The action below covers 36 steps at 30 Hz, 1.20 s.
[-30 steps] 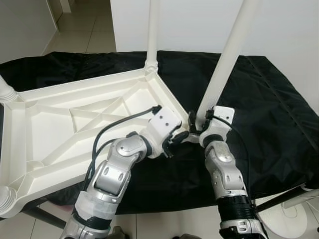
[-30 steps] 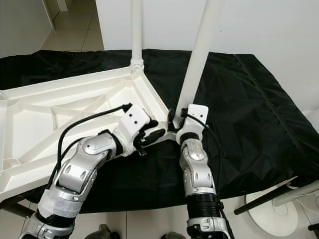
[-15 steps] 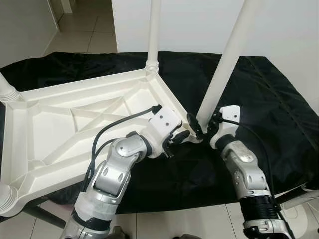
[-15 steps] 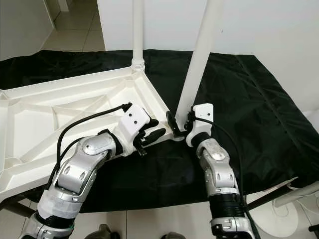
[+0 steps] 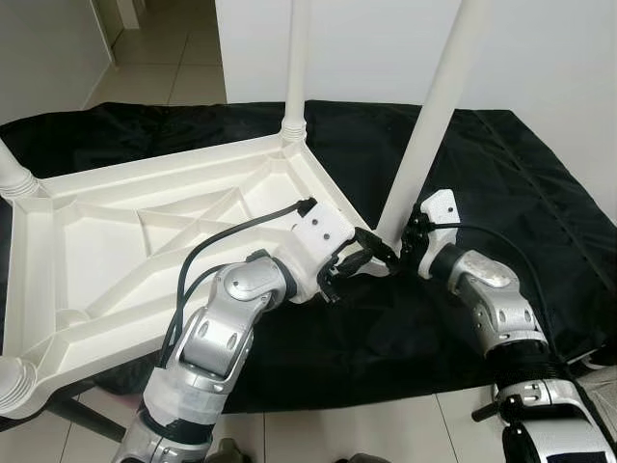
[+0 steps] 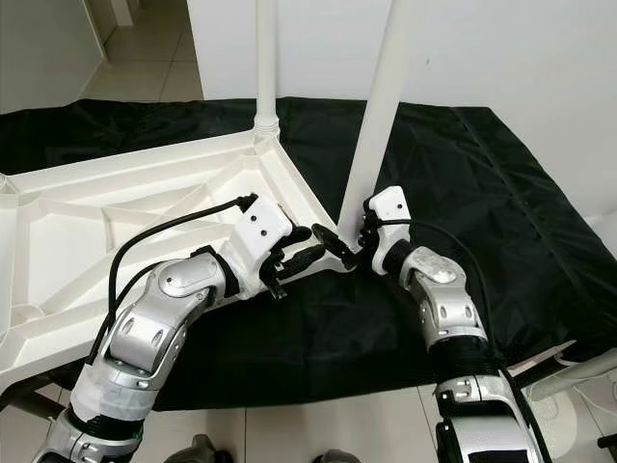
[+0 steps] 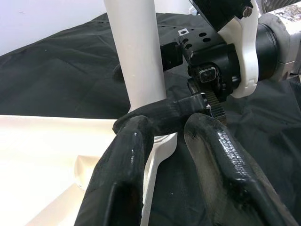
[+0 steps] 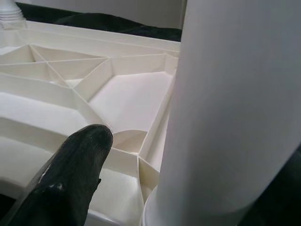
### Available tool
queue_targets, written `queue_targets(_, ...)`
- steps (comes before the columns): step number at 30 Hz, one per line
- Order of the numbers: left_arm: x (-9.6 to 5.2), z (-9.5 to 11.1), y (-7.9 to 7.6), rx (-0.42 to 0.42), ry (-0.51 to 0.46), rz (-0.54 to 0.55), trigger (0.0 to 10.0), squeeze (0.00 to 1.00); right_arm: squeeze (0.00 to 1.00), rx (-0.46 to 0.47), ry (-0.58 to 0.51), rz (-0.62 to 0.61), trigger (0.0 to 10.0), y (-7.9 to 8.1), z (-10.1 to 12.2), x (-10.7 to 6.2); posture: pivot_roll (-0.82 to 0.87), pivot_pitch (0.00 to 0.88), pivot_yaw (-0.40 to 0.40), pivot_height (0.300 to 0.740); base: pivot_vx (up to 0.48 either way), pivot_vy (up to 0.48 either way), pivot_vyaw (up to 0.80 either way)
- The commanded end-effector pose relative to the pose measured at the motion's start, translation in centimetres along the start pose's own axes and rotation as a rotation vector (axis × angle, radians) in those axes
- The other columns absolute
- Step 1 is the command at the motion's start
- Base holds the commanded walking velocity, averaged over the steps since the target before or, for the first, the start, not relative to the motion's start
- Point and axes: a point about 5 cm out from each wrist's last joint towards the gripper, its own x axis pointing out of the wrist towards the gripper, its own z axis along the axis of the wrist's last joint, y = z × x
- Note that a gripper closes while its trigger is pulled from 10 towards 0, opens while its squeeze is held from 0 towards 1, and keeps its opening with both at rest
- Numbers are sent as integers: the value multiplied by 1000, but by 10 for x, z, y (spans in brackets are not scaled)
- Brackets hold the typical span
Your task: Building children table
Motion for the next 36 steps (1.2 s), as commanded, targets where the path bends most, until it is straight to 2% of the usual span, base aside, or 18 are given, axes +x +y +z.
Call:
queue_targets(1,0,6,0,12,-10,-9,10000,0,0,-13,9,35,10000,2,0,3,-15,0,-2,740,0,0,0)
queue_targets(5,-2,6,-2,17,-8,-29,10000,0,0,-40,38,55,10000,-4,-3,3,-9,0,6,740,0,0,0)
queue_targets(6,-2,6,-2,17,-8,-31,10000,0,0,-36,44,60,4000,-5,-4,3,-8,0,5,740,0,0,0)
queue_targets(8,-2,7,-2,17,-8,-32,10000,0,0,-30,46,62,4000,-6,-5,3,-5,0,6,740,0,0,0)
queue_targets(9,-2,7,-2,18,-8,-32,10000,0,0,-23,51,65,0,-6,-7,2,-4,0,5,740,0,0,0)
queue_targets(19,-4,6,-3,16,-3,-36,10000,0,0,13,53,58,0,-3,-16,-1,-10,0,10,740,0,0,0)
queue_targets(20,-3,6,-3,16,-2,-37,10000,0,0,29,45,38,10000,-2,-16,0,-14,0,10,740,0,0,0)
queue_targets(27,-2,5,-2,22,2,-31,10000,0,0,71,13,-29,10000,-1,-16,2,-22,0,12,740,0,0,0)
queue_targets(29,-1,5,-2,27,4,-24,10000,0,0,83,8,-73,10000,-1,-15,3,-28,0,11,740,0,0,0)
queue_targets(31,0,3,1,34,11,-5,10000,0,0,82,3,-197,10000,-2,-12,5,-35,0,9,740,0,0,0)
queue_targets(36,0,0,4,48,25,24,10000,0,0,95,14,-293,10000,5,-11,7,-42,0,0,740,0,0,0)
